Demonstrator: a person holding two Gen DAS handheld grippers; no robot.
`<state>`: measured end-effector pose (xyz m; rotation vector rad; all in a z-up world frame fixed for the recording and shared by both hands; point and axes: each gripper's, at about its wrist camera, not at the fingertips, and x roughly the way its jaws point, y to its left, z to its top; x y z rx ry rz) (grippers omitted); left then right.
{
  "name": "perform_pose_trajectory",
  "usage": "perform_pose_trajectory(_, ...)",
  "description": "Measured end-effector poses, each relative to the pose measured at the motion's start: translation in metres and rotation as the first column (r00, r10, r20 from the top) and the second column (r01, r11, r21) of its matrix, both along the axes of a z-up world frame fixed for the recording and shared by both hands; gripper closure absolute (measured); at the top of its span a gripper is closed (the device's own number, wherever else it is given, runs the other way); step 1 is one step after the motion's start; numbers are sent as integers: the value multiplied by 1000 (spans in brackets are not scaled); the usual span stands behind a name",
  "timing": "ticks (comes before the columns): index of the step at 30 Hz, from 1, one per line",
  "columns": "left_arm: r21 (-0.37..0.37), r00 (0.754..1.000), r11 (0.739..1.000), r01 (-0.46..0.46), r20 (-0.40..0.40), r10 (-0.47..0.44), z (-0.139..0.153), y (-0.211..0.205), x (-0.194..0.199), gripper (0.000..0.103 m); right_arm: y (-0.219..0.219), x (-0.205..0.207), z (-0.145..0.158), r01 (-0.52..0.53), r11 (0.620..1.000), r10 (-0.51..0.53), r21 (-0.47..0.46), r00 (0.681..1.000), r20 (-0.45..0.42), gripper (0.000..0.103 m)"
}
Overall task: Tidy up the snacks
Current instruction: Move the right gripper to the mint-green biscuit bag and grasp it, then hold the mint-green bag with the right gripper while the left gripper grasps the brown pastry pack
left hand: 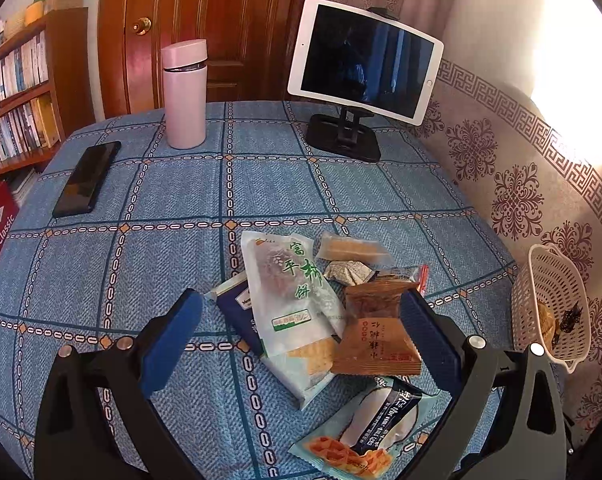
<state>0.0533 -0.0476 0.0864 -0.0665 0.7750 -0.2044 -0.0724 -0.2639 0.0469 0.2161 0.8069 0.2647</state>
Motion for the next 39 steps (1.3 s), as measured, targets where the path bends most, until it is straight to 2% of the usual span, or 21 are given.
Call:
perform_pose_trajectory(6, 33, 998, 998, -45, 33, 44, -2, 17, -3, 3, 24, 20, -17, -78, 996, 83, 48, 991, -101, 27)
perform_pose_trajectory(13, 39, 995, 995, -91, 54, 89, -4, 36, -1, 3, 41, 44, -34, -69, 994, 83, 81, 980, -183, 26)
perform_pose_trajectory(18, 36, 993, 993, -113, 50, 111, -10, 46, 3, 3, 59, 61, -33, -60, 998, 64, 28, 983, -173, 24)
perform_pose_trajectory(24, 31, 990, 990, -139, 32, 138, -18, 57, 6, 3, 84, 68, -34, -58, 990, 40, -129, 990, -138, 22)
perform_pose_trajectory(27, 31, 989, 988, -148, 24, 148, -20, 61, 8, 3, 87, 64, -34, -60, 982, 39, -179, 992, -118, 30)
perform_pose_trajectory(28, 32, 989, 988, -149, 22, 149, -21, 61, 8, 3, 85, 62, -33, -58, 983, 38, -174, 993, -115, 38)
perform_pose_trajectory(32, 37, 991, 990, -135, 24, 134, -20, 56, 7, 3, 70, 55, -30, -54, 990, 38, -133, 992, -117, 52)
perform_pose_trajectory(39, 58, 999, 997, -49, 2, 49, -25, 27, 1, 3, 38, 32, -32, -11, 990, -5, -143, 994, -108, 54)
